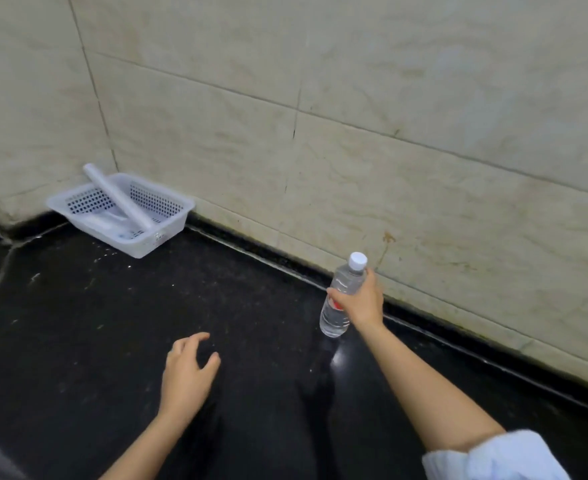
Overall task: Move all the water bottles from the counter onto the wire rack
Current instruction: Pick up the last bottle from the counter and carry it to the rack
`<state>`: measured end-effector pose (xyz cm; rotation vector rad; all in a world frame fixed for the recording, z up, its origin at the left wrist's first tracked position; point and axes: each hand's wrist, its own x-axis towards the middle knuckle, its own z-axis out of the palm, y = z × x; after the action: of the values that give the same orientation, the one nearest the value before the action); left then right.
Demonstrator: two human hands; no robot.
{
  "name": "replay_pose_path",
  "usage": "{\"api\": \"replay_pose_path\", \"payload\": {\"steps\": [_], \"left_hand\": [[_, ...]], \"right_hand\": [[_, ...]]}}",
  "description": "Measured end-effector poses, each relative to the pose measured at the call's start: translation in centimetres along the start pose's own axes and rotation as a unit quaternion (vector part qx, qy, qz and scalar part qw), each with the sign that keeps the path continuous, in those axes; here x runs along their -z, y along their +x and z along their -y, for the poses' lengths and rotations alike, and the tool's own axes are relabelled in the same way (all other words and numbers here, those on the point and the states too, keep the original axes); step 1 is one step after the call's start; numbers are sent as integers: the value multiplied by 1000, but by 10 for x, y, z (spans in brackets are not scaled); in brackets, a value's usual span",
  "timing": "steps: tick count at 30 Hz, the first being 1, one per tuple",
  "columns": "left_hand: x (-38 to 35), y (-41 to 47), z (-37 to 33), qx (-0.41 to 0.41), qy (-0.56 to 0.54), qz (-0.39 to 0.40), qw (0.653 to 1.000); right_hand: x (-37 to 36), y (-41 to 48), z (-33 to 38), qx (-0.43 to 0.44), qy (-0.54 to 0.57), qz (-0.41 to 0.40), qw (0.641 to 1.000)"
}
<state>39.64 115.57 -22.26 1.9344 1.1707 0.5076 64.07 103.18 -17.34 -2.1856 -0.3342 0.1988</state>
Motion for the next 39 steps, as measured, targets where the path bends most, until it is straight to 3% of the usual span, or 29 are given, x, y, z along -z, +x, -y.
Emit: {"api": "replay_pose_path", "payload": {"steps": [5,10,16,25,29,33,39], "left_hand": [[11,46,11,-34,-31,10,999],[26,68,21,-54,-10,32,998],[33,82,18,-69,-19,52,996],[-25,34,-19,-144,-44,182,972],[-54,-6,-47,-191,-35,234,953],[-79,-62,-89,-259,-13,268,928],[-122,-203,-154,-371,-36,314,873]], "right_hand": [[-25,22,2,-76,51,-68,994],[-33,20,-16,-54,138,-85,985],[-24,-1,-13,-62,93,-97,989],[11,-102,-40,-121,236,-129,956],[55,-155,-66,-136,262,-161,942],[133,-213,-93,-136,279,-246,918],[270,-330,-140,-118,269,-353,889]]}}
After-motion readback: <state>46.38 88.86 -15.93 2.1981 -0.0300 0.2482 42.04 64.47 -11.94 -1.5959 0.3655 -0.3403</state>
